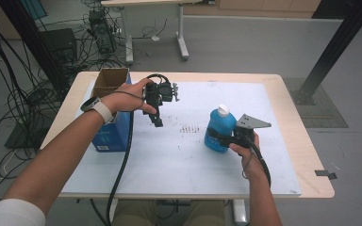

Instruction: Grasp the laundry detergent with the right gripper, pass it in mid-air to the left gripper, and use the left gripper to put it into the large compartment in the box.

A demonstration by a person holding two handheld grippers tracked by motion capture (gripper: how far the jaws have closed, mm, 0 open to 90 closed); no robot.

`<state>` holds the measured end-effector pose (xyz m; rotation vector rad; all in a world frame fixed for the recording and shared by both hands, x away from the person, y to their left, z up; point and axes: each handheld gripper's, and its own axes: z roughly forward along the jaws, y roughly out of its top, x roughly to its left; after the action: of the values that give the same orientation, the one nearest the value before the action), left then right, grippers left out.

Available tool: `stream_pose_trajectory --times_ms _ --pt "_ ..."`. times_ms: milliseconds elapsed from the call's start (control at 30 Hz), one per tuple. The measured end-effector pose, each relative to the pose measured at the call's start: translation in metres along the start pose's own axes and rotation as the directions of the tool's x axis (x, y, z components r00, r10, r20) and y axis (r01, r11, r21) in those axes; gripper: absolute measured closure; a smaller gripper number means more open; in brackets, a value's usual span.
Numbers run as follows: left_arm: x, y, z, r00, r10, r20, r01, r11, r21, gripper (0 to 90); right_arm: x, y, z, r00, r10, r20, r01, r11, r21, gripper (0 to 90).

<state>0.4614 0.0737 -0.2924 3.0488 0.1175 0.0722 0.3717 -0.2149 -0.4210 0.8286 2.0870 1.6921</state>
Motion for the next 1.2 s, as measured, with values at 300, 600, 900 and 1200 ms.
stream_pose_trajectory --times_ms 300,600,900,1200 --pt "-0.0012 -0.0007 -0.0018 1.0000 -0.001 -0.004 0.001 1.0000 0.001 10.4 -0.0003 -0.0002 0.0000 1.0000 -0.002 -0.004 0.002 1.000 -0.002 41.9" --pt "-0.0014 0.0008 -0.0011 1.0000 0.002 -0.002 -0.002 1.0000 0.002 10.4 -0.0003 -0.0003 0.0001 1.0000 -0.003 -0.004 0.003 1.000 -0.003 42.0" --pt "-0.0015 0.0004 -0.0012 1.0000 -0.002 -0.002 0.002 1.0000 0.000 10.4 -0.0004 -0.0002 0.0001 1.0000 -0.006 -0.004 0.006 1.000 -0.002 42.0" --pt "-0.0008 0.0007 -0.0007 1.0000 0.000 0.000 0.000 1.0000 0.004 10.4 -0.0001 -0.0007 0.0001 1.0000 -0.007 -0.001 0.007 1.000 -0.005 42.0"
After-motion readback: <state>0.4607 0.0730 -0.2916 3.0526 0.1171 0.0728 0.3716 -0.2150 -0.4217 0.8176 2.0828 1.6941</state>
